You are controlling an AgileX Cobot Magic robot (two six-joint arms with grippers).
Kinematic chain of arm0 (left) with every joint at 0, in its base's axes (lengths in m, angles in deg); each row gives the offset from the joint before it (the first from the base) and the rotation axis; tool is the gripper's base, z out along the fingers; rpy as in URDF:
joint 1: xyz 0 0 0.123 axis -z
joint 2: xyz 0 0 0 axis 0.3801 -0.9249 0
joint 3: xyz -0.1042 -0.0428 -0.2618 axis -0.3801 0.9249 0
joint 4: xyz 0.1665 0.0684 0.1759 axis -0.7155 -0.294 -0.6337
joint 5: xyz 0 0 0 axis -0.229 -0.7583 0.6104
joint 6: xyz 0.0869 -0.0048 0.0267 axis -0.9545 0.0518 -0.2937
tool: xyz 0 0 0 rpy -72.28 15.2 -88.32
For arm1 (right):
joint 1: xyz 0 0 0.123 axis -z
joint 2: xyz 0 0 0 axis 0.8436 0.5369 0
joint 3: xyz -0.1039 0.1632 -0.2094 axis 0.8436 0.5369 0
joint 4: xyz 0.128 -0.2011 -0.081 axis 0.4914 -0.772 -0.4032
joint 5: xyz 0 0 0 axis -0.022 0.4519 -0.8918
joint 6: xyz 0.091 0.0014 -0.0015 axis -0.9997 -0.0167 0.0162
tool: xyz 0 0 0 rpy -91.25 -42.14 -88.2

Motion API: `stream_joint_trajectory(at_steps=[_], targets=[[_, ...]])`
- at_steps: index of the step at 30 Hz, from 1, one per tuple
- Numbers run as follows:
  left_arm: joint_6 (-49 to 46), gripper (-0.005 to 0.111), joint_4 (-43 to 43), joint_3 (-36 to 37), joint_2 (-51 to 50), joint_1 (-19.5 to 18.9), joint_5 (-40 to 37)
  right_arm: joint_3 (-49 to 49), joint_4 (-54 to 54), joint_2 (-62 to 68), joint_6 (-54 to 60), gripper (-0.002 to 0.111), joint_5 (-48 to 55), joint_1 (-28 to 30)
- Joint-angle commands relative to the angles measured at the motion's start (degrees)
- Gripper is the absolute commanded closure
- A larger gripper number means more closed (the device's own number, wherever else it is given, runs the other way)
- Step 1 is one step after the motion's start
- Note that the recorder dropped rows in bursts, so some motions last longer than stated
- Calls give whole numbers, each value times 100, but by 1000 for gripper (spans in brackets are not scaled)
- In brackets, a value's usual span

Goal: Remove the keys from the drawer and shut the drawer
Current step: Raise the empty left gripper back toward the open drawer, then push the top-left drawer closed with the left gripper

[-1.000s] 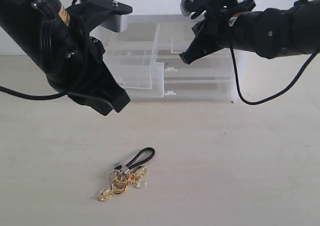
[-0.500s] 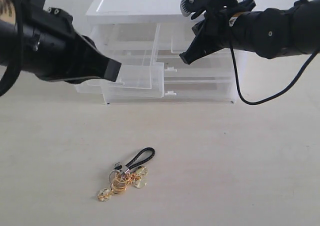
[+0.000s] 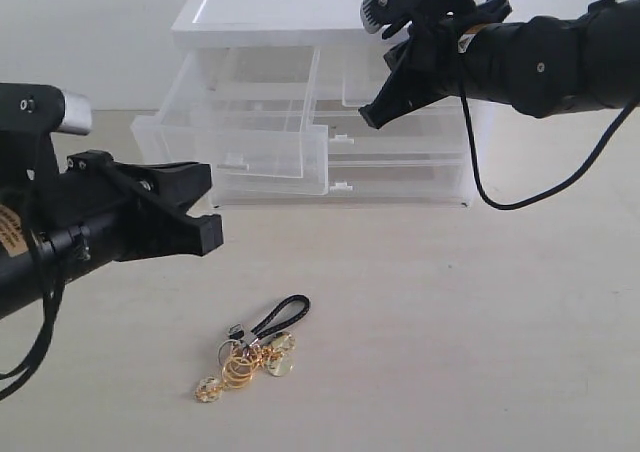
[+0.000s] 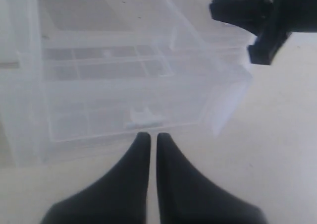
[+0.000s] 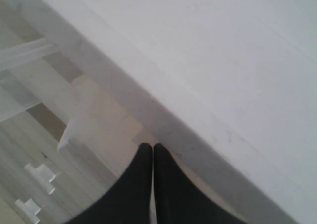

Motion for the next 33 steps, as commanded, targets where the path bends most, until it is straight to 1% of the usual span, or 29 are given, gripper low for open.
stream_joint_trajectory(at_steps=[1, 2, 3, 5, 6, 8, 9, 13, 21, 26, 31, 32, 33], targets=[[-471, 103, 344, 6, -820, 23, 1052, -92, 61, -14, 12, 109, -657, 74], [-471, 103, 332, -8, -913, 23, 1170, -92, 61, -14, 12, 109, -657, 74], [-413, 103, 332, -56, -1072, 23, 1454, -92, 61, -14, 12, 109, -657, 74], [-271, 103, 257, -92, -1133, 23, 1675, -92, 61, -14, 12, 109, -657, 74], [-186, 103, 132, -133, -1143, 23, 1658, -92, 61, -14, 12, 109, -657, 74], [169, 103, -387, -232, -1143, 23, 1634, -92, 61, -14, 28, 109, -655, 74], [218, 103, -460, -329, -1153, 23, 1498, -92, 61, -14, 28, 109, -655, 74], [218, 103, -437, -594, -1234, 23, 1122, -92, 61, -14, 26, 109, -671, 74], [193, 103, -440, -956, -1653, 23, 928, -92, 61, -14, 71, 109, -669, 74], [-168, 103, -188, -1211, -1714, 23, 966, -92, 61, -14, 71, 109, -669, 74], [-983, 103, 262, -1695, -1949, 9, 655, -92, 61, -14, 75, 109, -682, 74], [-1275, 103, 527, -1830, -2094, 9, 565, -92, 61, -14, 75, 109, -682, 74], [-1320, 103, 616, -1865, -2152, 9, 565, -92, 61, -14, 75, 109, -682, 74]])
